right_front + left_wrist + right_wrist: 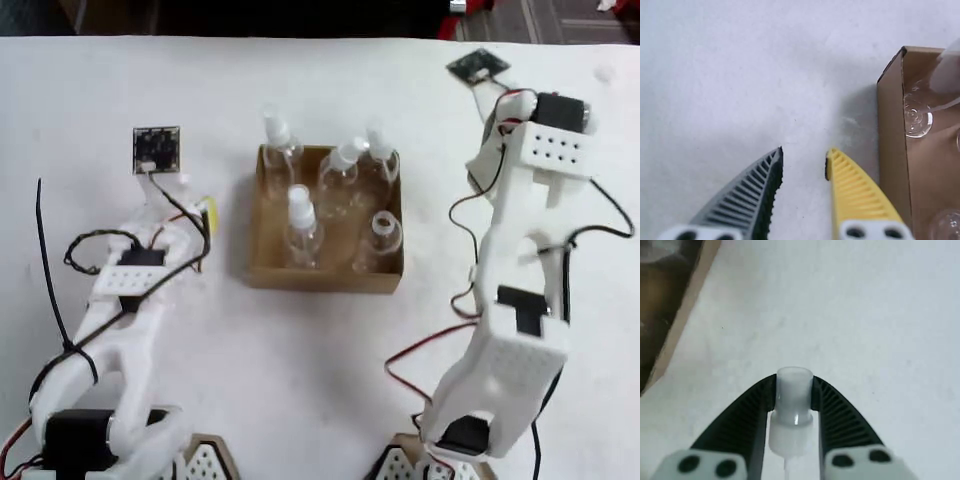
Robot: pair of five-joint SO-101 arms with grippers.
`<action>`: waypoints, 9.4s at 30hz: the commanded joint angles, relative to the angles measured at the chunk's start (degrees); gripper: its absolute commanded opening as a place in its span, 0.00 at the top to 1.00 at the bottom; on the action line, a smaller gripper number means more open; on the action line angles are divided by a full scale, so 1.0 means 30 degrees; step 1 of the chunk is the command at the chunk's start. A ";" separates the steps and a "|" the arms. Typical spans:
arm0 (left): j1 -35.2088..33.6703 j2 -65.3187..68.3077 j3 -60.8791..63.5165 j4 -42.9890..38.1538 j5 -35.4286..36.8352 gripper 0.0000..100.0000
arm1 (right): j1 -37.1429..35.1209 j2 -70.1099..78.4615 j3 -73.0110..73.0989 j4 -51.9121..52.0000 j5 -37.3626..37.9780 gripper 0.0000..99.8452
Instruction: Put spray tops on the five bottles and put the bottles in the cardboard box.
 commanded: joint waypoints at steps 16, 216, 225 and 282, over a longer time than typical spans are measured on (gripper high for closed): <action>0.0190 -0.0044 -0.1084 -0.0381 -0.0205 0.86 | -0.1949 -1.2850 0.4396 0.1304 -0.7912 0.98; 0.0278 -0.0044 -0.1114 -0.0410 -0.0205 0.86 | -0.3707 -1.9326 2.7575 -2.3927 -1.6996 0.98; 0.0571 -0.0044 -0.1114 -0.0410 -0.0205 0.86 | -0.4821 -1.9912 2.7516 -2.2725 -1.6967 0.98; 0.0835 -2.8000 -0.5538 1.5502 -0.4513 0.98 | -0.8308 -4.1861 2.2037 -0.6286 -1.2513 0.98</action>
